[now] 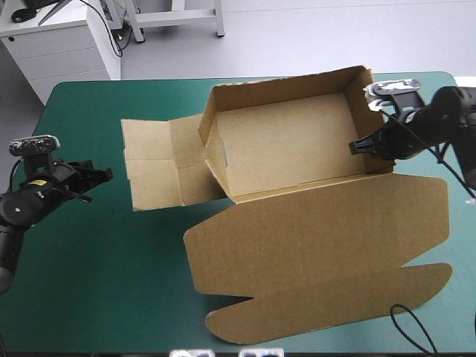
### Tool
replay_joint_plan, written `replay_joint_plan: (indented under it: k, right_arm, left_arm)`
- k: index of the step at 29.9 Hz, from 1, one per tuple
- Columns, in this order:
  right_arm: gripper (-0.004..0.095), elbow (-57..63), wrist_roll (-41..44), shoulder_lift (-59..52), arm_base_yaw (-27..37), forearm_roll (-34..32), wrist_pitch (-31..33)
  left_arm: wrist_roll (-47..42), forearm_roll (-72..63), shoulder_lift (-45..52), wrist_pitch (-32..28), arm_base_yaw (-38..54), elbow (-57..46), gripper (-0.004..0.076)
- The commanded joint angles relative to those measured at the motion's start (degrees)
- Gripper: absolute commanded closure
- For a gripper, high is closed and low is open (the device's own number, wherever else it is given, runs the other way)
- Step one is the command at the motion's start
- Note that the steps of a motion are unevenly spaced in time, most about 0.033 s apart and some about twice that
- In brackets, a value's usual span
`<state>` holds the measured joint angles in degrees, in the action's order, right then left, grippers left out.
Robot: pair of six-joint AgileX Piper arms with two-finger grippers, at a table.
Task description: Fold the box
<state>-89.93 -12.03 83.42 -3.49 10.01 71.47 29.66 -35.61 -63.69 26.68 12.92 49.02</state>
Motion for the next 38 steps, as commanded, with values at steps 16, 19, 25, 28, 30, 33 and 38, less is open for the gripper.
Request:
replay_joint_plan:
  k: [16, 19, 25, 28, 30, 33, 38]
  right_arm:
    - [0.0927, -1.81, -6.11, -11.19, 6.65, 19.47, 0.04]
    - [0.0927, -1.81, -6.28, -11.08, 6.65, 19.50, 0.04]
    - [0.0925, -1.81, -7.25, -11.08, 6.65, 19.74, 0.04]
    - [0.0925, -1.81, -8.37, -10.85, 6.65, 21.68, -0.07]
    - [0.0925, -1.81, -8.59, -10.43, 6.65, 23.21, -0.07]
    - [0.0923, -1.81, -8.83, -9.05, 6.65, 24.03, -0.07]
    - [0.0920, -1.42, -8.83, -7.35, 5.82, 24.62, -0.07]
  left_arm:
    - [-3.48, -1.75, -7.47, 0.36, 5.75, 4.58, 0.0731]
    - [-3.48, -3.84, -8.50, 0.95, 5.13, 4.58, 0.0731]
    - [-2.69, -7.52, -9.12, 1.65, 0.08, 4.58, 0.0731]
    - [-0.33, -6.66, -9.12, 3.17, -3.08, 4.58, 0.0731]
    - [-0.33, -6.78, -9.12, 4.25, -4.59, 4.58, 0.0731]
    - [-1.62, -7.69, -9.12, 5.65, -6.31, 4.58, 0.0731]
    - [-1.31, -14.37, -9.12, 8.35, -6.39, 4.58, 0.0731]
